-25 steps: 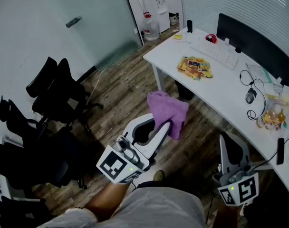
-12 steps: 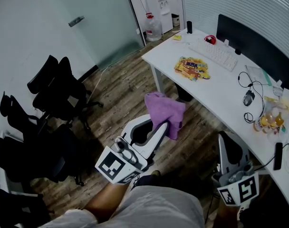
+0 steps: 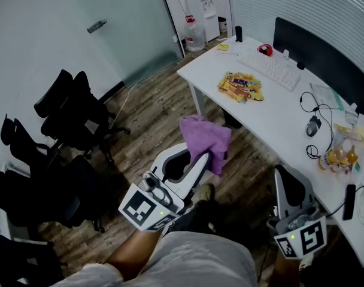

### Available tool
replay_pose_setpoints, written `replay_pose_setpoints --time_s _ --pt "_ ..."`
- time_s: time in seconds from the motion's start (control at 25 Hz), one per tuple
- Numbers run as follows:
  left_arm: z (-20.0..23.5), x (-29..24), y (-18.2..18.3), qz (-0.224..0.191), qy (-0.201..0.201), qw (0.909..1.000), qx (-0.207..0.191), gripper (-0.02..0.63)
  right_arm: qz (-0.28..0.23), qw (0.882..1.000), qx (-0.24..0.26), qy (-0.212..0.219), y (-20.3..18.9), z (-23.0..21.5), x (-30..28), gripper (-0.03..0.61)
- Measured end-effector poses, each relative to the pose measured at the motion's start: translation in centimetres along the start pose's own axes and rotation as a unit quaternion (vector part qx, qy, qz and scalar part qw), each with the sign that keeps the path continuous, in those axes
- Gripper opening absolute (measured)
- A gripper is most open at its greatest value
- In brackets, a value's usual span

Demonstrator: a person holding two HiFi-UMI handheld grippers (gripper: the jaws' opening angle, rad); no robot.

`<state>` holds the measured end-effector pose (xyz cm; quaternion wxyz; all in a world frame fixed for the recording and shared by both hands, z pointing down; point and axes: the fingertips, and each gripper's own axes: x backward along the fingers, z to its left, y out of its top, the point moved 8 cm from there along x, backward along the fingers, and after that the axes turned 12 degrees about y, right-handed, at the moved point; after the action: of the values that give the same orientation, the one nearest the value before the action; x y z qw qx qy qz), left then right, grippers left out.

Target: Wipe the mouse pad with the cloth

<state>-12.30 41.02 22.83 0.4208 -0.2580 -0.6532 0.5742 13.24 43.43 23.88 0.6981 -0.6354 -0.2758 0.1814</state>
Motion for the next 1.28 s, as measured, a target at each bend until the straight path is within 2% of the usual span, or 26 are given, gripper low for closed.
replay_pose_setpoints --time_s 0.48,0.92,1.28 --pt "4.4 -5.2 -2.3 -0.007 -0.005 0.9999 0.008 0.081 0.019 1.0 0.006 -0.011 -1.4 -4.5 -4.1 0.011" --pt "12.0 -13.2 -4.6 0.0 -0.027 0.9994 0.019 0.081 0.039 0.998 0.0 -0.041 -3.2 -11.0 -11.7 0.011" --pt "18.8 -19.9 -6.6 0.011 -0.06 0.9977 0.028 0.081 0.061 0.995 -0.013 -0.076 -5.4 -15.6 -18.2 0.011"
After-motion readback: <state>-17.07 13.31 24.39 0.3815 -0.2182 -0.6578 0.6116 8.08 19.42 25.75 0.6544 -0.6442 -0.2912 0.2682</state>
